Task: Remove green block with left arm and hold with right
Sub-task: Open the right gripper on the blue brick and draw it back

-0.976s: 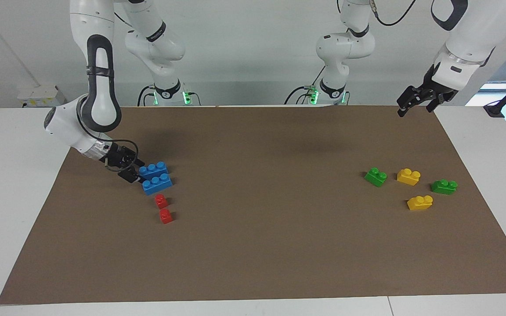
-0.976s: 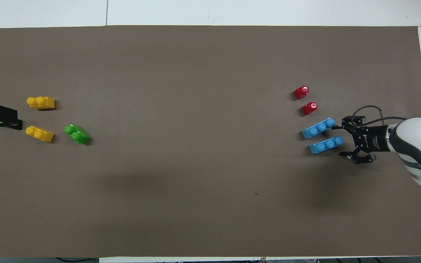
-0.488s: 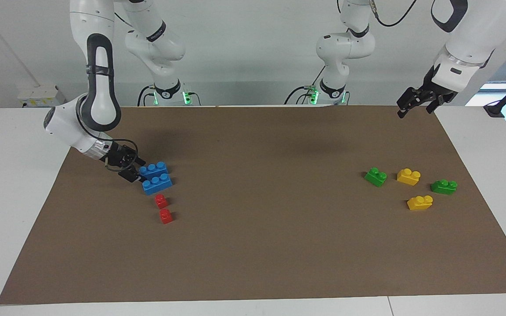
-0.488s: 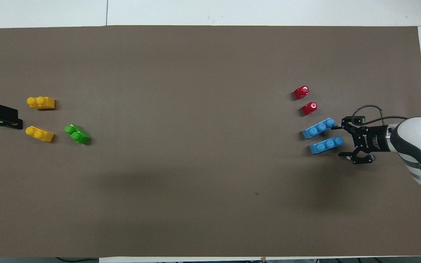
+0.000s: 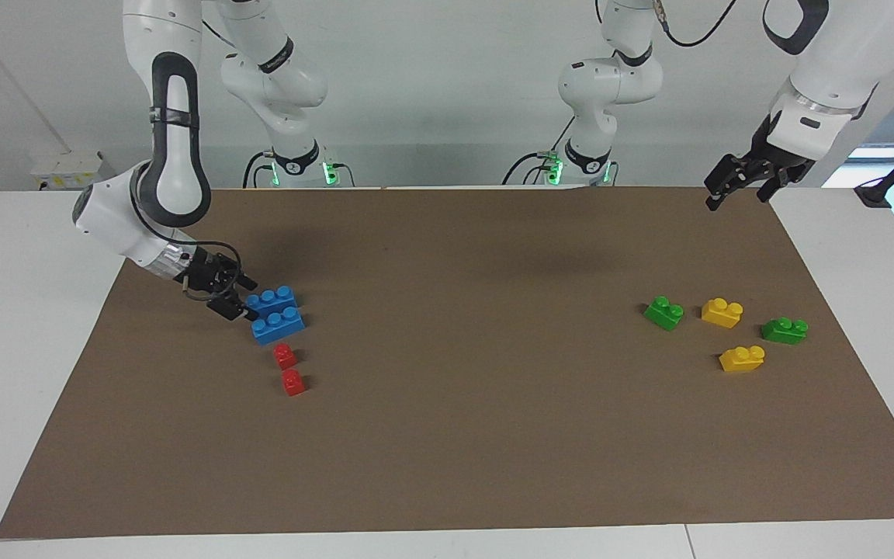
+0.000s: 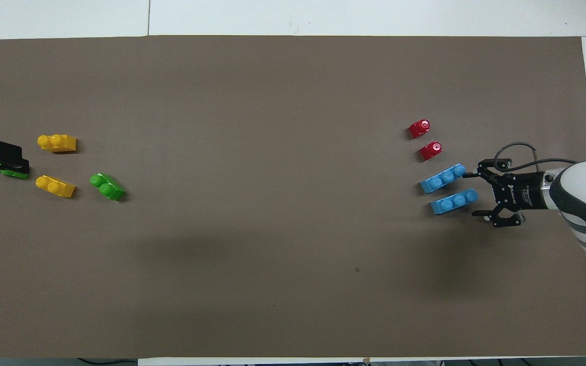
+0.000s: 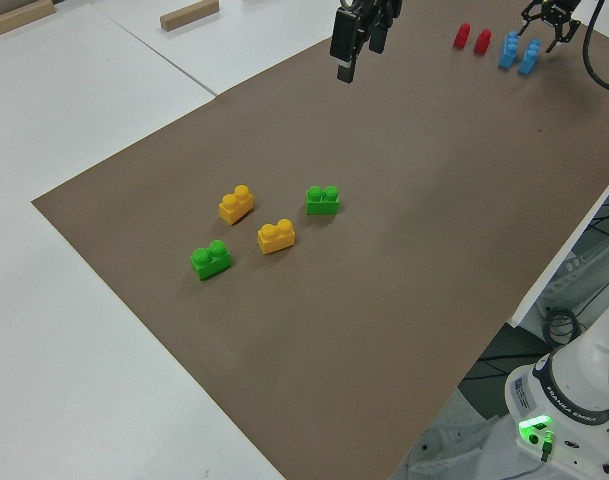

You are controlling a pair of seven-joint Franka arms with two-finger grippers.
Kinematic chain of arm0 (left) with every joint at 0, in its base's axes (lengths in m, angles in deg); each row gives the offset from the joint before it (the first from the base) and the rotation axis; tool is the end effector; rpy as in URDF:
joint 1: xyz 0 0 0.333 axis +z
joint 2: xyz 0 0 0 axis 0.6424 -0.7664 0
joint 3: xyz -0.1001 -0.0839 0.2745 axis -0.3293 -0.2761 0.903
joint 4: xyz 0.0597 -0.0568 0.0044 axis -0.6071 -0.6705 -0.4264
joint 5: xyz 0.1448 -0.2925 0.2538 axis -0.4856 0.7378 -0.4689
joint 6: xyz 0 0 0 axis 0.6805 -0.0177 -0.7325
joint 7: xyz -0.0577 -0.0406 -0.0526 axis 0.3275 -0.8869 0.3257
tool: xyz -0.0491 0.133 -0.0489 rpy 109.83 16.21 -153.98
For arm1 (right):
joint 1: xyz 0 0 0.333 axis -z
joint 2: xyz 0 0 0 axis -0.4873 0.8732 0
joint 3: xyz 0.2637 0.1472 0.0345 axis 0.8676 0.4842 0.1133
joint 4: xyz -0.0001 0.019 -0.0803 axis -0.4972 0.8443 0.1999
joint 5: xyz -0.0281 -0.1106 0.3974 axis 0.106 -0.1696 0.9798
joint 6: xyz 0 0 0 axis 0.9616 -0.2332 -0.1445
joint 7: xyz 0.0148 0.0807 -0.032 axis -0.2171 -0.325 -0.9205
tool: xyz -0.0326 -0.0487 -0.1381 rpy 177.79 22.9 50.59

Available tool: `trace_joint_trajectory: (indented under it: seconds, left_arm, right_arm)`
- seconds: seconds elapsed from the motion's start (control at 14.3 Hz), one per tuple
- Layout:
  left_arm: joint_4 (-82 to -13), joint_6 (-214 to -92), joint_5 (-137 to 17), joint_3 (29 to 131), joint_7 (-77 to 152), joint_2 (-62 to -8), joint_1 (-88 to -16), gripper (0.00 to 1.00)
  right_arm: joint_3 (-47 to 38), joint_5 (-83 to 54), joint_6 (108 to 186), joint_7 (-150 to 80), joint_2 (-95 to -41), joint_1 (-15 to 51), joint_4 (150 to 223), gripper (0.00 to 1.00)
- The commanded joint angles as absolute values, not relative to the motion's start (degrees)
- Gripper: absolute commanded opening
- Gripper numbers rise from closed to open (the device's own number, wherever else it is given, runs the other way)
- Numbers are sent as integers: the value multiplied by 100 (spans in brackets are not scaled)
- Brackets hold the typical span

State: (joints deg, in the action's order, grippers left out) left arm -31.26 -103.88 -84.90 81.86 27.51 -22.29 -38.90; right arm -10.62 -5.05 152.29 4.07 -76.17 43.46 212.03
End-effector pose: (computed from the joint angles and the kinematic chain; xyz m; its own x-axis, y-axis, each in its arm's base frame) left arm 0.5557 0.0003 0.5699 0.9951 0.0961 -0.0228 0.0961 -0.9954 -0.0033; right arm 0.5216 -0.0710 0.2345 0.3408 -0.7911 -0.5080 -0.9394 -0.2653 -0.2171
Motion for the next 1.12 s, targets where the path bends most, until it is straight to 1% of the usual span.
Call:
trace_joint_trajectory:
  seconds: [0.0,0.35,0.49,0.7,1.05]
  left_arm:
    - [-3022,-10434,-8455,8192,2670,-2299,-3865,100]
    - [-3014,-10398,-8446,8192,2670,-2299,-3865,100]
    - [-3040,-10399,-8446,8200,2662,-2273,-3839,100]
    - [-3040,-10416,-8446,8192,2661,-2273,-3839,100]
    - [-3040,-10451,-8455,8192,2661,-2264,-3839,100]
  right_arm:
    - [-1064,-482,14919,622,-7734,4358,21050,100]
    - [-1082,-544,14629,851,-7866,4358,20787,100]
    - [-1064,-885,14454,1061,-7927,4349,20445,100]
    - [-1047,-1141,13874,1352,-7927,4340,19655,100]
    - [-1003,-1510,13487,1431,-7962,4340,19038,100]
